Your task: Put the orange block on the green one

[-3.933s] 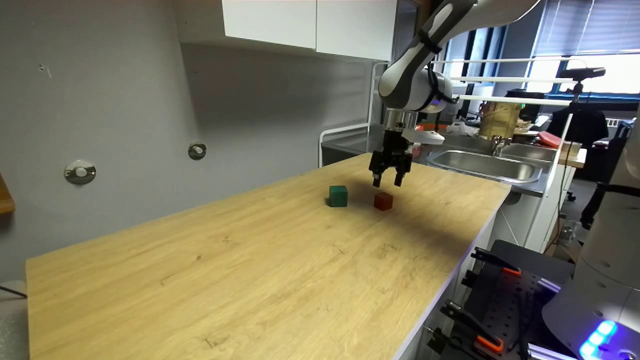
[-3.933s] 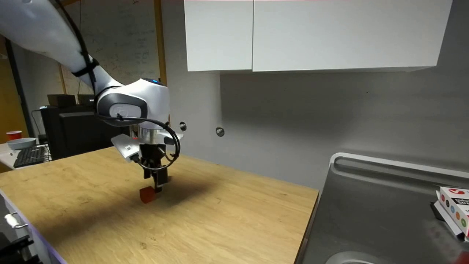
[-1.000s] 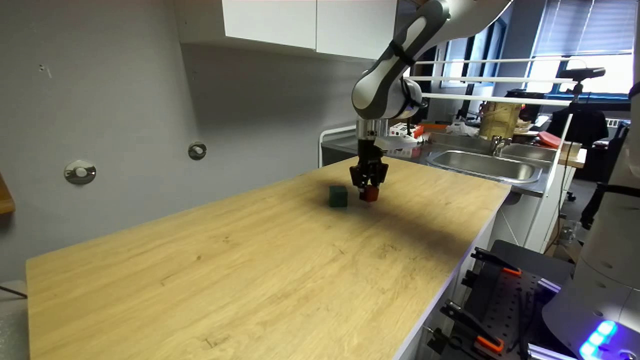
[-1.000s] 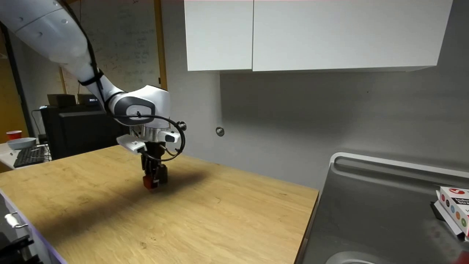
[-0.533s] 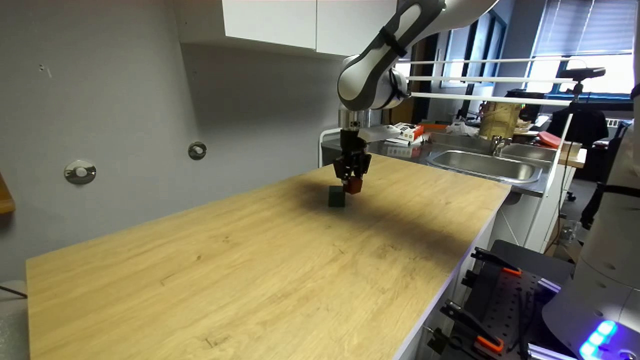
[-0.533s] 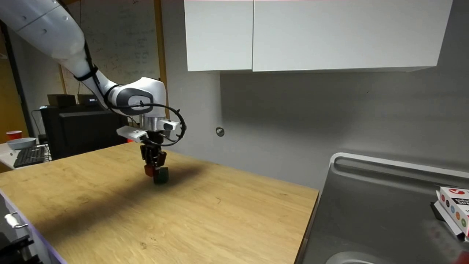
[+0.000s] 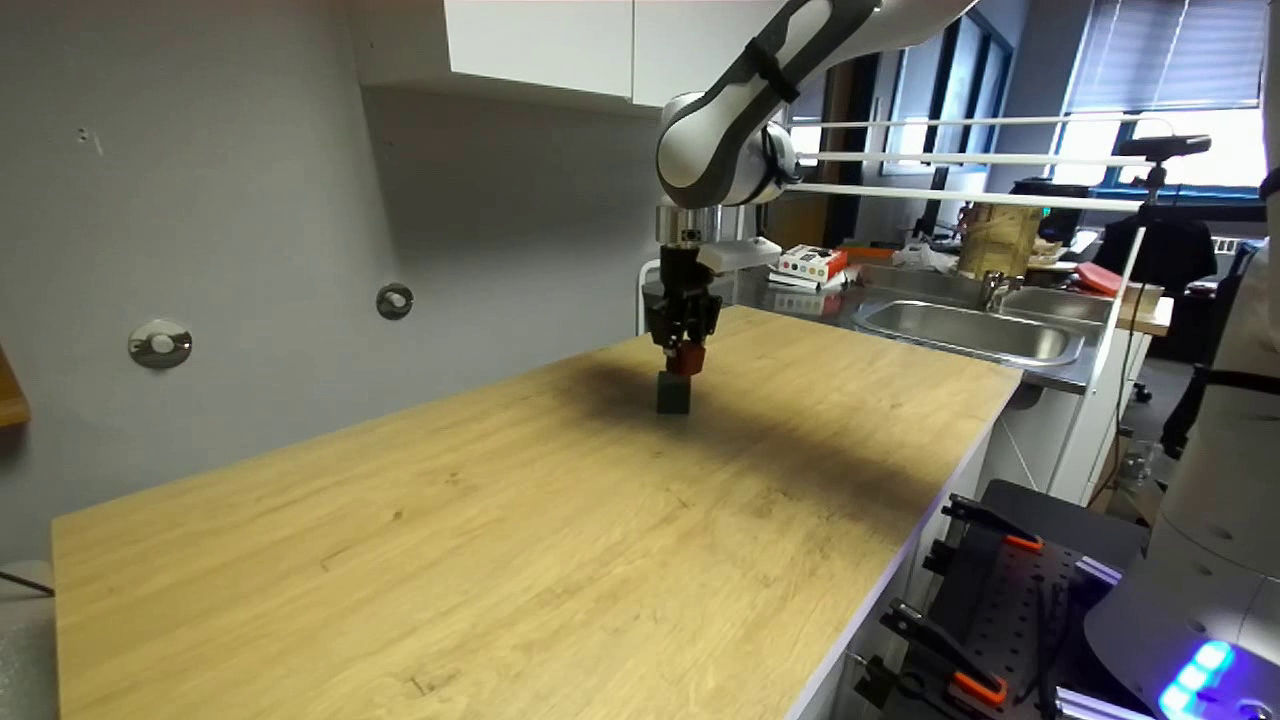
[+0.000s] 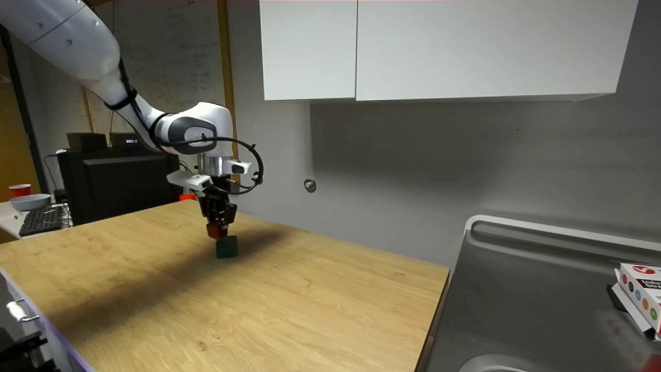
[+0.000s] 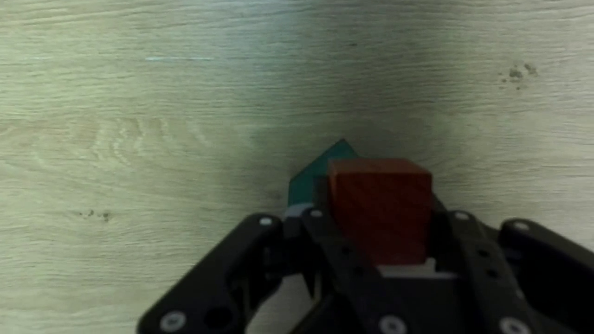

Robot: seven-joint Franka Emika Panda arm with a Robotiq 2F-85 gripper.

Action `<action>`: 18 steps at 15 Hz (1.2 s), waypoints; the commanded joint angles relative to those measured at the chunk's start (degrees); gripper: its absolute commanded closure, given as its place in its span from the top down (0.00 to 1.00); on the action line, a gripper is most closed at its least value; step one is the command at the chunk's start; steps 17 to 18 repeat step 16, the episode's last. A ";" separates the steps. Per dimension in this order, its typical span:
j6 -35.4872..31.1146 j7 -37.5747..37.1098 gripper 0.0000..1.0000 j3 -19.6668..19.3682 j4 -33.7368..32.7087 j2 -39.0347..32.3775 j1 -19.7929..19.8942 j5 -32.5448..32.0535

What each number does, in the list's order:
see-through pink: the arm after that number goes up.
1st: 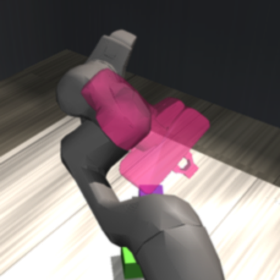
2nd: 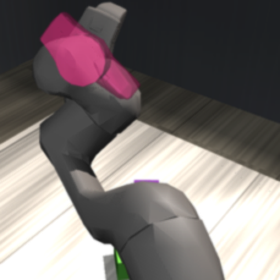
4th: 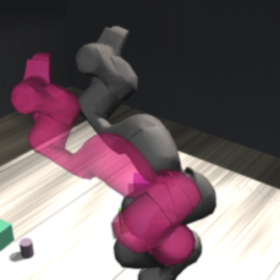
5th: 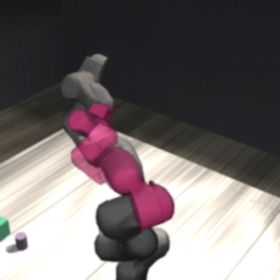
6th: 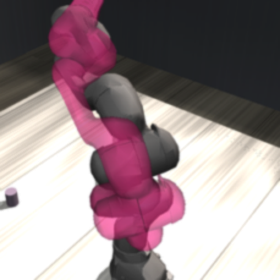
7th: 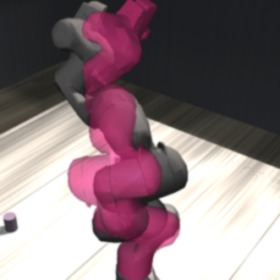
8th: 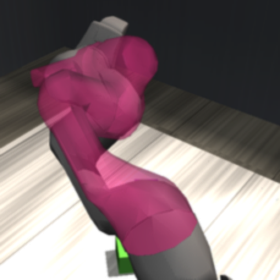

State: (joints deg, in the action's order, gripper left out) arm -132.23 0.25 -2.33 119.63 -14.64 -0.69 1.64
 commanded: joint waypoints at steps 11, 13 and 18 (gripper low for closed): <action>4.06 -1.54 0.82 0.32 -6.94 -5.65 -0.02 -1.40; 4.40 -1.60 0.97 0.28 -7.39 -5.84 -0.06 -1.50; 4.79 -1.92 1.00 0.22 -7.41 -5.47 -0.04 -1.36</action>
